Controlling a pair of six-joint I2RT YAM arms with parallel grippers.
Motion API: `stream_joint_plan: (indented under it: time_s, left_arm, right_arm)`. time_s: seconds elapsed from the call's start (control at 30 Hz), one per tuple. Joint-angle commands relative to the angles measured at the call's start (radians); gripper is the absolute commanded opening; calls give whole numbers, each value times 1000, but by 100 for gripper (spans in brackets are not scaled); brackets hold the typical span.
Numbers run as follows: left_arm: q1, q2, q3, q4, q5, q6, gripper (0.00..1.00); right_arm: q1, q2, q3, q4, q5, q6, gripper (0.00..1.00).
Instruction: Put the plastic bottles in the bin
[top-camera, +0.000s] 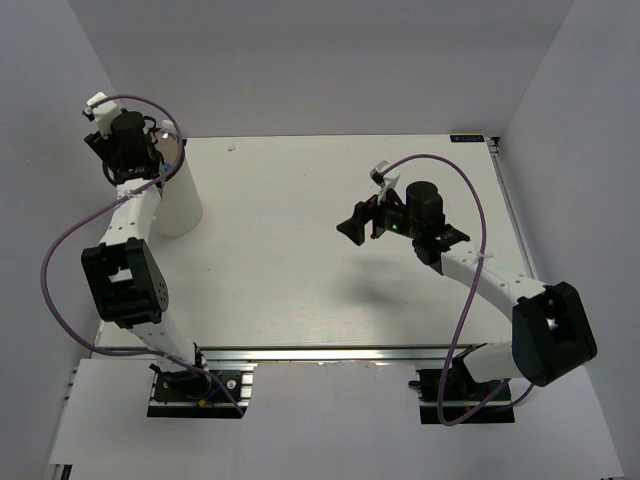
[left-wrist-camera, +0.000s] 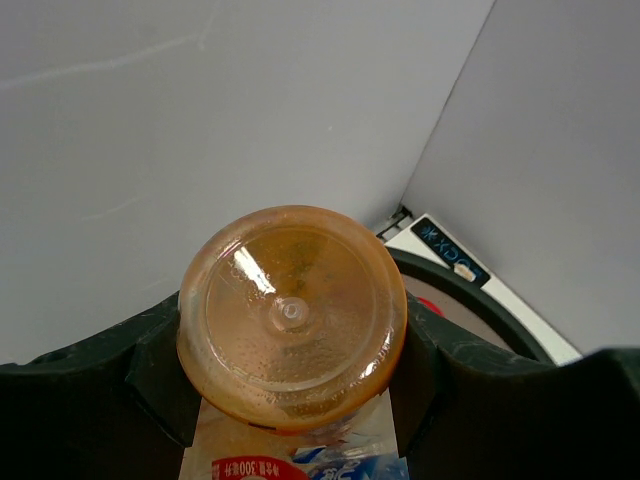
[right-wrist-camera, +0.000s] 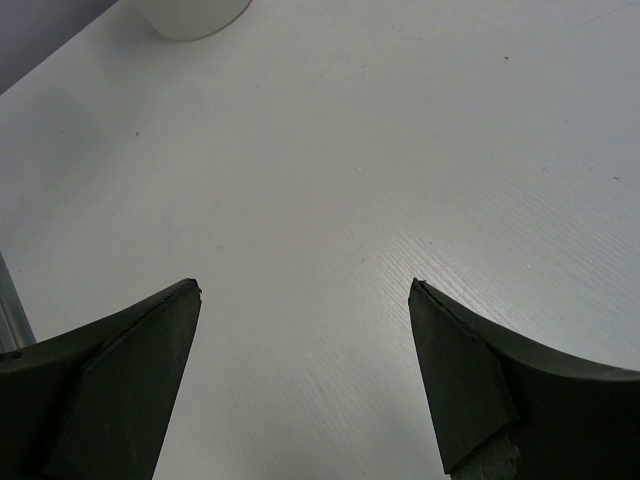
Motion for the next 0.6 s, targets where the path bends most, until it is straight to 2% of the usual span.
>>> stream_joint_plan:
  time_s: [0.0, 0.1, 0.17, 0.23, 0.27, 0.33, 0.37, 0.57]
  left_arm:
    - [16, -5, -13, -48, -9, -41, 27]
    - [17, -3, -44, -62, 0, -59, 41]
    - [17, -14, -54, -71, 11, -75, 58]
    - [16, -27, -58, -70, 40, -75, 69]
    - [16, -40, -55, -71, 44, -73, 83]
    - [17, -54, -39, -80, 51, -73, 95]
    - [16, -60, -33, -106, 55, -72, 98]
    - [16, -103, 22, -149, 129, -50, 98]
  right_arm:
    - [-8, 1, -2, 19, 8, -15, 89]
    - [-8, -4, -8, 19, 8, -16, 89]
    - [-8, -7, -8, 19, 8, -15, 89]
    - [-8, -9, -11, 19, 8, -15, 89]
    - [-8, -12, -10, 19, 7, -13, 89]
    - [-8, -13, -14, 20, 5, -12, 89]
    - [-8, -16, -14, 24, 2, -12, 89]
    - [-9, -19, -18, 34, -5, 2, 89]
